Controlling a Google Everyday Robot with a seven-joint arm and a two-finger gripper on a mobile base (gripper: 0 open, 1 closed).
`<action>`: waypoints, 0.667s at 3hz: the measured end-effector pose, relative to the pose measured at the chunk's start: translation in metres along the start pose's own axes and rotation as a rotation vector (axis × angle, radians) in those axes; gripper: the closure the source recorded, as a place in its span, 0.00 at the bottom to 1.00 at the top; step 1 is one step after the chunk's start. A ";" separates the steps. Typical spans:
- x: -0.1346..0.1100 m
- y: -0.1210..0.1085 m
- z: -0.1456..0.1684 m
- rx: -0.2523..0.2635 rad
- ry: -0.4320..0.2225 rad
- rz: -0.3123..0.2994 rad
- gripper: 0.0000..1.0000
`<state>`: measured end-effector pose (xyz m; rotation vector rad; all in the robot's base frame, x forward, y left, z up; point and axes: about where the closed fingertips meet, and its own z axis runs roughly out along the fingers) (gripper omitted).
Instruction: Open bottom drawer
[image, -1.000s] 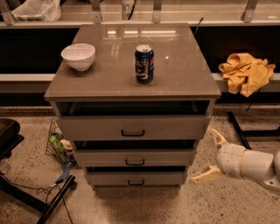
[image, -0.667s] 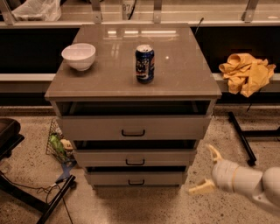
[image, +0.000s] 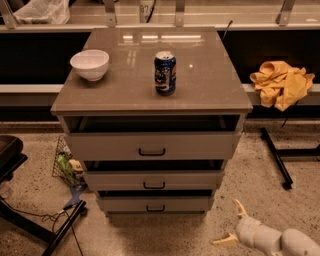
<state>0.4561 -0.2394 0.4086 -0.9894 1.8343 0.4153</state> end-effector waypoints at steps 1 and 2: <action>0.056 0.008 0.051 -0.032 -0.008 0.003 0.00; 0.056 0.008 0.052 -0.033 -0.007 0.001 0.00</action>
Offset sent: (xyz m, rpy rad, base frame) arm 0.0103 0.0089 -0.0566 0.0038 0.0057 0.0288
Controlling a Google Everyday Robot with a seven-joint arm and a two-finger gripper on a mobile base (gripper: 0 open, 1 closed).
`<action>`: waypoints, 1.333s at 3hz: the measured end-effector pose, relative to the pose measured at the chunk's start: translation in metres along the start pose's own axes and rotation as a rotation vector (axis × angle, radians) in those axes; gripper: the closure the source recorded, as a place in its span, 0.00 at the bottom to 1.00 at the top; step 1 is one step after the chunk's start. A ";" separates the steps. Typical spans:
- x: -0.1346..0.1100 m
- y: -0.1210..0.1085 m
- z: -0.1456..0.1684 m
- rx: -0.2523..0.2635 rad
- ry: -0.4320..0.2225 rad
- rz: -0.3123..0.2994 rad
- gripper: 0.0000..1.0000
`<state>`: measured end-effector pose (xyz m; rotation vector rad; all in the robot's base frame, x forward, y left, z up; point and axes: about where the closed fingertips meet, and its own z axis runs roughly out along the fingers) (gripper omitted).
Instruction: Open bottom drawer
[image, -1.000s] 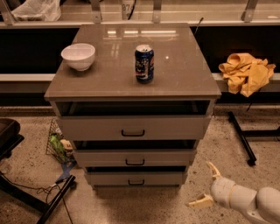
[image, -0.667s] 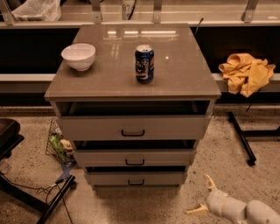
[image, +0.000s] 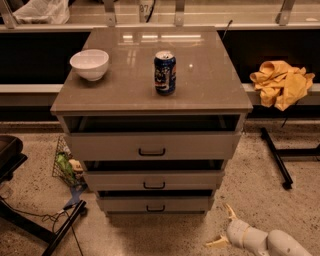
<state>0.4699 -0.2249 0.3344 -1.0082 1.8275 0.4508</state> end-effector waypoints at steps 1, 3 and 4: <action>0.002 0.002 0.035 -0.028 0.041 -0.030 0.00; 0.013 -0.010 0.123 -0.090 0.086 -0.072 0.00; 0.019 -0.034 0.159 -0.103 0.080 -0.074 0.00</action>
Offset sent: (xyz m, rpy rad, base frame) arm 0.0935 0.0834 -0.0866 -0.1330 0.0603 0.1221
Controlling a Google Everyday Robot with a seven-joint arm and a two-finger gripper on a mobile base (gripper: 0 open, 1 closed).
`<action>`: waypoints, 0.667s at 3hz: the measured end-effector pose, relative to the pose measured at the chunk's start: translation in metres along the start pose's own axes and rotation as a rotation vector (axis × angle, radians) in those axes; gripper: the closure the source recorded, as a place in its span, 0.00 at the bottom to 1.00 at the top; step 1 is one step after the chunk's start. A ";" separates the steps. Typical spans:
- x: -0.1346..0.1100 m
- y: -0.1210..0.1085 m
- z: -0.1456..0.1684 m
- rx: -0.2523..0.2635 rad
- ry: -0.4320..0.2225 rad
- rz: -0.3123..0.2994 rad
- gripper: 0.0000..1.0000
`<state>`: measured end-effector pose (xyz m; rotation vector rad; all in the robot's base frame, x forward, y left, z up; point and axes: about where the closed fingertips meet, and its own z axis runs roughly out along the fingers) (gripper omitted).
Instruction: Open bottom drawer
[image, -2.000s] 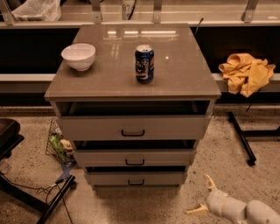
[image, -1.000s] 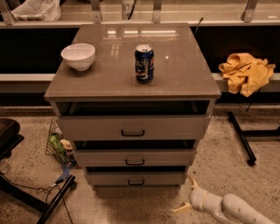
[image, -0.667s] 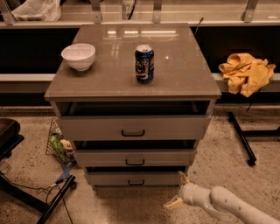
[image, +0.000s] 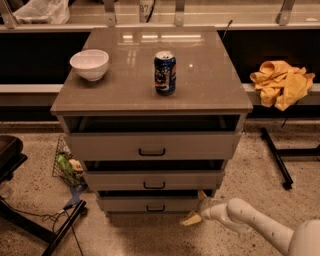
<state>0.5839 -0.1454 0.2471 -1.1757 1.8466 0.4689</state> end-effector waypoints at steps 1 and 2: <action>0.005 -0.017 0.017 -0.003 0.005 0.000 0.00; 0.021 -0.024 0.024 0.005 0.020 0.016 0.00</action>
Offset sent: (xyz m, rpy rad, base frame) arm 0.0358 -0.0217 -0.0470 -0.0242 0.0327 -0.0464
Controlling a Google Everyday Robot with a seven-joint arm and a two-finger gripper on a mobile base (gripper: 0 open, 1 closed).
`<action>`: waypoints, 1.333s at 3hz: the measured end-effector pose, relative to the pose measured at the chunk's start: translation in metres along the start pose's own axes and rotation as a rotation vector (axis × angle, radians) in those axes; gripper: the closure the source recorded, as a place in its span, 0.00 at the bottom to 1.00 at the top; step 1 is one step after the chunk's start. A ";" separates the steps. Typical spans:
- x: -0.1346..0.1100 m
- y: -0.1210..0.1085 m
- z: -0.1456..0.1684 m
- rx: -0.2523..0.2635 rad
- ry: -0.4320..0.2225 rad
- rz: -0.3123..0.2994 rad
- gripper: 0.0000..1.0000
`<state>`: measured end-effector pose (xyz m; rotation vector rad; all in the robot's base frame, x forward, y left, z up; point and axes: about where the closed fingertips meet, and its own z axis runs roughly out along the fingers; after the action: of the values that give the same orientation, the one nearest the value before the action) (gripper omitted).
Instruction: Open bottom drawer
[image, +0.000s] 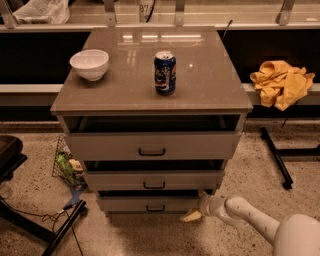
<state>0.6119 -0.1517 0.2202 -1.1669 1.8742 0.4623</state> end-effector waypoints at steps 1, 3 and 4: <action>0.028 0.010 -0.001 0.006 0.011 0.039 0.18; 0.025 0.013 0.004 -0.003 0.008 0.037 0.70; 0.021 0.012 0.001 -0.003 0.007 0.037 0.94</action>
Offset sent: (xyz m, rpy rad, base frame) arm -0.0117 -0.0094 -0.0197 0.0062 0.0239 -0.0231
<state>0.5975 -0.1563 0.2009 -1.1388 1.9050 0.4822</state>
